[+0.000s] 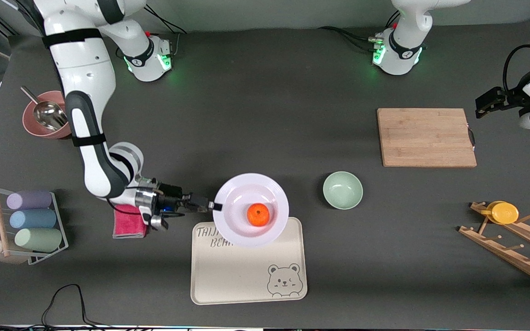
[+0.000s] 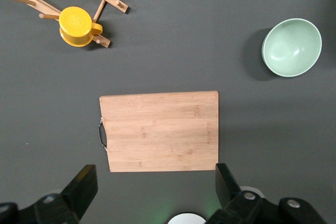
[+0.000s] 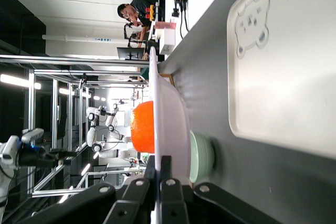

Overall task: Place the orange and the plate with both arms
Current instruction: 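Grip the plate rim with the right gripper and slide it onto the tray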

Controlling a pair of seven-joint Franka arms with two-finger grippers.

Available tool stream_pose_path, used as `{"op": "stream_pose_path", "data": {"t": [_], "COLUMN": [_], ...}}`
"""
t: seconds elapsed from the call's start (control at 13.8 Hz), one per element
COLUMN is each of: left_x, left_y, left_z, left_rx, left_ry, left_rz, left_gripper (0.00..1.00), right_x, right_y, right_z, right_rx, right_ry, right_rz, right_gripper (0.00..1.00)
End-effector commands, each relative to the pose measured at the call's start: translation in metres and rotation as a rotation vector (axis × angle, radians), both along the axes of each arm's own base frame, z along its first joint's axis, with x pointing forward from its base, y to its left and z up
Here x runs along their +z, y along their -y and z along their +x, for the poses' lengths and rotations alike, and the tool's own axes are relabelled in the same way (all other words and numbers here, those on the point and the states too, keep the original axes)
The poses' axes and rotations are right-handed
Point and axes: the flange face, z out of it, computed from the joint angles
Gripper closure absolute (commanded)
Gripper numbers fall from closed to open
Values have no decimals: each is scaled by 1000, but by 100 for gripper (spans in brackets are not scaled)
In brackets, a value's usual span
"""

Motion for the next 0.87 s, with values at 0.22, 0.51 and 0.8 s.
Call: {"op": "stream_pose_path", "data": {"t": [0.22,0.51,0.8], "left_x": [5,6,5], "left_y": [1,1,2], "left_z": [3,3,2], "left_rx": [-2,-2,-4], "left_ry": [0,2,-3], "left_rz": [-1,-1,1], "left_gripper": [0,0,0], "right_x": [-41,-84,-106], "right_y": [-9,3,5], "right_z": [53,55,58], "right_rx": [20,-4,-16], "right_ry": [13,3,26], "right_rz": [-22,-31,-62], "right_gripper": [100,100,100]}}
